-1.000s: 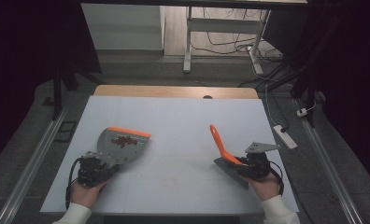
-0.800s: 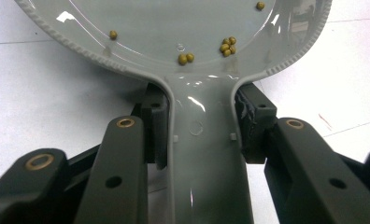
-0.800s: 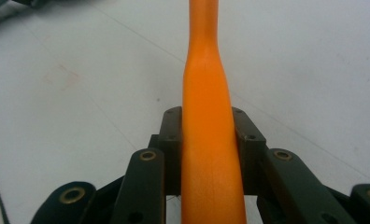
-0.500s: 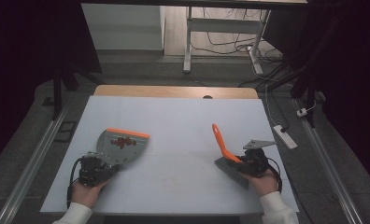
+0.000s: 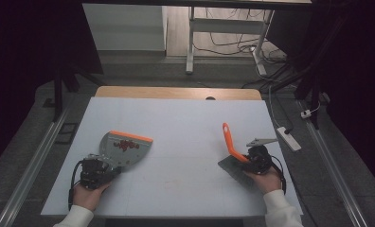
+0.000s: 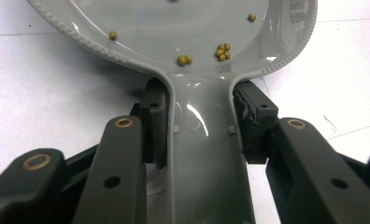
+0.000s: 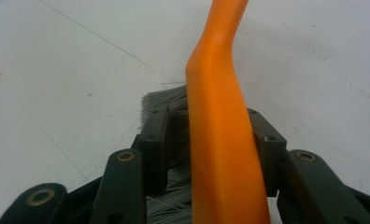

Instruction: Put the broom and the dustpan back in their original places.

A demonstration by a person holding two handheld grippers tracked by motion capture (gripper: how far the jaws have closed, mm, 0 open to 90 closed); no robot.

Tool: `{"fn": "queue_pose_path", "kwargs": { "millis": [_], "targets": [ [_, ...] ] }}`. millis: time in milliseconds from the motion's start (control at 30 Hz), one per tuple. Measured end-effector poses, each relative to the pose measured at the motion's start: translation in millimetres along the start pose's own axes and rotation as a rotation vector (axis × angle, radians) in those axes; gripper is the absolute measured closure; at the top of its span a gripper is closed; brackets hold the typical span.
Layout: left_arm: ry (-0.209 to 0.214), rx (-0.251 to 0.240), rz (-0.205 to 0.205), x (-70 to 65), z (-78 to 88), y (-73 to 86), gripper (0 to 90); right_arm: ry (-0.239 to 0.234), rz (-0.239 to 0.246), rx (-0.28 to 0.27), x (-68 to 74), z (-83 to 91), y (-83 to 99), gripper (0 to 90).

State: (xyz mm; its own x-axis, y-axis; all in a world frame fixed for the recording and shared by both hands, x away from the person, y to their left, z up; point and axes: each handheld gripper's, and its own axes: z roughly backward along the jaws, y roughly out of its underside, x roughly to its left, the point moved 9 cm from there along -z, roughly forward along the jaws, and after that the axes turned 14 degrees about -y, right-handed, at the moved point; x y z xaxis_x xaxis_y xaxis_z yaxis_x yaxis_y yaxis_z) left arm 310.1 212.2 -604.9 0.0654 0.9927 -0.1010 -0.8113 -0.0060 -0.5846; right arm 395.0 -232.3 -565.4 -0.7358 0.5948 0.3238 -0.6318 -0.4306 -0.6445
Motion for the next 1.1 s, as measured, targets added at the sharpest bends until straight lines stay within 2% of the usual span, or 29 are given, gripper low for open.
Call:
{"fn": "queue_pose_path", "kwargs": {
  "millis": [200, 433, 567, 700, 833, 967, 1100],
  "targets": [
    [0.019, 0.001, 0.001, -1.0, 0.8, 0.2, 57.8, 0.013, -0.022, 0.017, -6.7, -3.0, 1.9, 48.2],
    [0.043, 0.0, 0.003, -4.3, 3.1, 0.7, 57.0, 0.03, -0.029, 0.018, -11.5, -3.7, 2.4, 44.0],
    [0.042, -0.004, 0.001, -3.6, 3.9, 0.9, 56.8, 0.032, -0.041, 0.021, -13.6, -4.0, 3.3, 42.4],
    [0.028, -0.021, 0.001, -1.5, 6.1, -0.2, 50.6, 0.06, -0.044, 0.026, -16.3, -3.6, 4.3, 38.7],
    [0.016, -0.046, 0.002, 0.1, 11.7, -0.5, 44.1, 0.093, -0.027, -0.005, -17.7, 1.3, 1.1, 38.0],
    [0.027, -0.063, -0.006, 0.7, 17.5, 0.6, 43.4, 0.103, -0.026, -0.037, -16.5, 5.4, -1.4, 38.0],
    [0.01, -0.084, -0.026, 0.4, 24.0, 1.3, 42.4, 0.114, -0.016, -0.068, -13.9, 10.5, -4.3, 38.0]
  ]
}}
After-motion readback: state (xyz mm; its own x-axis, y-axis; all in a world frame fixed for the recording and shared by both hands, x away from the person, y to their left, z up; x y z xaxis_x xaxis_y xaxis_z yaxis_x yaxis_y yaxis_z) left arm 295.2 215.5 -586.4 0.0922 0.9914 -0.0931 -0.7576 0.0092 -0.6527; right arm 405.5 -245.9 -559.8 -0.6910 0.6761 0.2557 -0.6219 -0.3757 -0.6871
